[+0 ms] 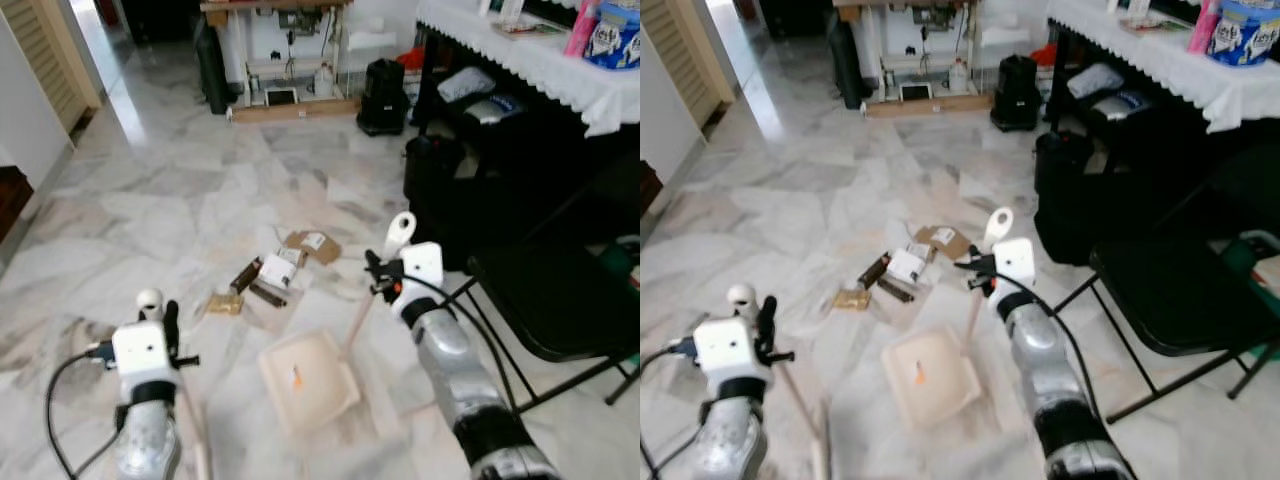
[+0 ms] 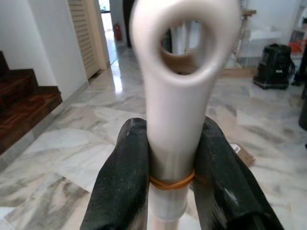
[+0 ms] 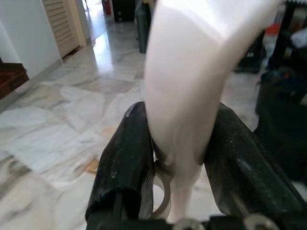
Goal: Sweep floor
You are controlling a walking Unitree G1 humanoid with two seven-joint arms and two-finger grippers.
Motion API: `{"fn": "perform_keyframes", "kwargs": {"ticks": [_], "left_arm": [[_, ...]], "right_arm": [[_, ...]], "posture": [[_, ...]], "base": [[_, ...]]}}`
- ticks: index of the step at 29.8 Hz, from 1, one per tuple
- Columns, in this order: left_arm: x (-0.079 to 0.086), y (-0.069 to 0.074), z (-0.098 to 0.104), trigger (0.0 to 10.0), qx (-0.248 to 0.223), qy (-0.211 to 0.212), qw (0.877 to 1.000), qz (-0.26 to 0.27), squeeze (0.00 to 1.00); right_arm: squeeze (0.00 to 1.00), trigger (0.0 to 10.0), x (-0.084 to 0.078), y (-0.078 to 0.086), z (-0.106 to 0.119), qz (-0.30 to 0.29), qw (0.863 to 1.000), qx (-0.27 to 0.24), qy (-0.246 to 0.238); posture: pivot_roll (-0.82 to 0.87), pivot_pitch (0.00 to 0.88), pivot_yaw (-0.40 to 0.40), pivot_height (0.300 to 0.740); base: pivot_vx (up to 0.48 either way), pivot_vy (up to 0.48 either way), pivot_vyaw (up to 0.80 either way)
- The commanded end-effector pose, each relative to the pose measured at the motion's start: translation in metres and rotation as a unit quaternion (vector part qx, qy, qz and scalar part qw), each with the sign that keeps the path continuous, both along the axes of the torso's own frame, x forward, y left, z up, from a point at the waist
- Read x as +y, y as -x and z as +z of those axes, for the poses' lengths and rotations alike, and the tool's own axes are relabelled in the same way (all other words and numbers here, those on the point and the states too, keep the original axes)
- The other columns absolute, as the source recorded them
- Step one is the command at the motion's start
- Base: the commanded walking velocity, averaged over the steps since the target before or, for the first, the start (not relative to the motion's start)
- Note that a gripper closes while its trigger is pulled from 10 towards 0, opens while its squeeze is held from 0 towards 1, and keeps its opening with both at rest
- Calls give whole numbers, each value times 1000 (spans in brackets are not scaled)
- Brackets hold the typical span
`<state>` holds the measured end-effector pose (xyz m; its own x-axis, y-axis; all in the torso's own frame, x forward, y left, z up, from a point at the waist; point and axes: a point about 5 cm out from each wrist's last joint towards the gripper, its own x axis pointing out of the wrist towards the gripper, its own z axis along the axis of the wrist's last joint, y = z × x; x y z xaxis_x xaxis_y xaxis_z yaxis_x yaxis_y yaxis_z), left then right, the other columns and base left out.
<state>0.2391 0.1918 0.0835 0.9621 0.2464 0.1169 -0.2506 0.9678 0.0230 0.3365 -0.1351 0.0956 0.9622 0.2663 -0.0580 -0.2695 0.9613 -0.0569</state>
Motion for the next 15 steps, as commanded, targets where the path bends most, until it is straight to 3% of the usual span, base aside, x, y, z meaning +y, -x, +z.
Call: {"fn": "perform_keyframes", "kwargs": {"ticks": [1, 5, 7, 11, 13, 15], "left_arm": [[7, 1, 9, 10000, -20, -12, 1000, 9, 0], [8, 2, 9, 10000, -19, -13, 1000, 11, 0], [9, 3, 9, 10000, -20, -14, 1000, 12, 0], [9, 4, 10, 10000, -20, -15, 1000, 13, 0], [12, 3, 12, 10000, -22, -17, 1000, 13, 0], [12, 3, 12, 10000, -23, -17, 999, 13, 0]], "right_arm": [[0, 10000, 11, -6, 19, 15, 999, -42, 3], [0, 10000, 10, -4, 17, 5, 999, -39, -4], [0, 10000, -4, 4, 11, -17, 999, -33, -3], [0, 10000, -13, 12, 6, -26, 999, -34, 8], [0, 10000, -27, 24, 8, -50, 998, -40, 15], [0, 10000, -28, 26, 9, -48, 998, -42, 20]], "posture": [[-253, 0, 15, 740], [-254, 0, 17, 740], [-251, 0, 20, 740], [-255, 0, 23, 740], [-270, 0, 31, 740], [-270, 0, 31, 740]], "base": [[326, 0, 800], [324, 0, 200], [326, 0, 0], [326, 0, 0], [324, 0, 0], [322, 0, 0]]}}
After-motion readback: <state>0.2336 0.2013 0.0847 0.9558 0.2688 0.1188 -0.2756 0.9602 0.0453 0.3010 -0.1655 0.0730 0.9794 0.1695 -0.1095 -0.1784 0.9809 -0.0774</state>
